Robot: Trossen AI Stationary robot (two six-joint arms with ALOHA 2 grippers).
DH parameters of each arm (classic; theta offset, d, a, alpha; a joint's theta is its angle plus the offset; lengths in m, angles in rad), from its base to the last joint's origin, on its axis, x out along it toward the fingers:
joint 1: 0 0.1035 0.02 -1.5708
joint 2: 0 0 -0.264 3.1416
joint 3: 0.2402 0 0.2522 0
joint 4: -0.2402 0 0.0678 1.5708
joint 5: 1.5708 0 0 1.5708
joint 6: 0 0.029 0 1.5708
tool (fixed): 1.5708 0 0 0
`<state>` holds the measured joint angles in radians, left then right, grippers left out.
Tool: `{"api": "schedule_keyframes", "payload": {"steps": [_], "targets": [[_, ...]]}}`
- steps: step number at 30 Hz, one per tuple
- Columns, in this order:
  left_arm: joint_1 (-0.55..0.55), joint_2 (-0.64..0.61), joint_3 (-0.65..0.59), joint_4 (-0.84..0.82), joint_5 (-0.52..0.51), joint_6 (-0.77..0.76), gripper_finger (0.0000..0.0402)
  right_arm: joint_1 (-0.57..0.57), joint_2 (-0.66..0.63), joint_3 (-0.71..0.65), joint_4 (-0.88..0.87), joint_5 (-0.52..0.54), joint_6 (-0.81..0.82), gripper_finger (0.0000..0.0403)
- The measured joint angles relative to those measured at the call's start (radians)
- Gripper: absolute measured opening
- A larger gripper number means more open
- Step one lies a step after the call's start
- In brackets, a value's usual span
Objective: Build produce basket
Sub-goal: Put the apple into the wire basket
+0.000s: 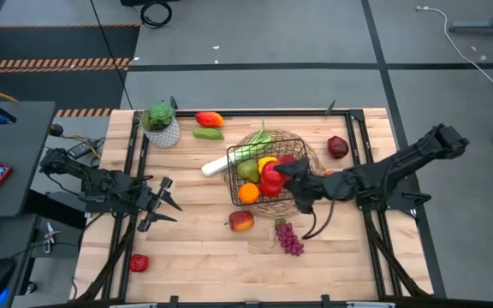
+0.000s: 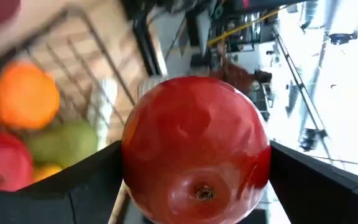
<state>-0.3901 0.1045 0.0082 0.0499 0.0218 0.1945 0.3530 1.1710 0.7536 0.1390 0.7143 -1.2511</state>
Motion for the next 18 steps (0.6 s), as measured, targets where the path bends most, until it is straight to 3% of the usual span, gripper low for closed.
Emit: {"api": "schedule_keyframes", "payload": {"steps": [12,18], "targets": [[0.0,0.0,0.0,0.0,0.0,0.0,0.0172,-0.063,0.098,0.0,0.009,0.14,-0.353,0.0369],[0.0,0.0,0.0,0.0,0.0,0.0,0.0172,-0.098,0.106,0.0,0.026,0.128,-0.328,0.0369]]}}
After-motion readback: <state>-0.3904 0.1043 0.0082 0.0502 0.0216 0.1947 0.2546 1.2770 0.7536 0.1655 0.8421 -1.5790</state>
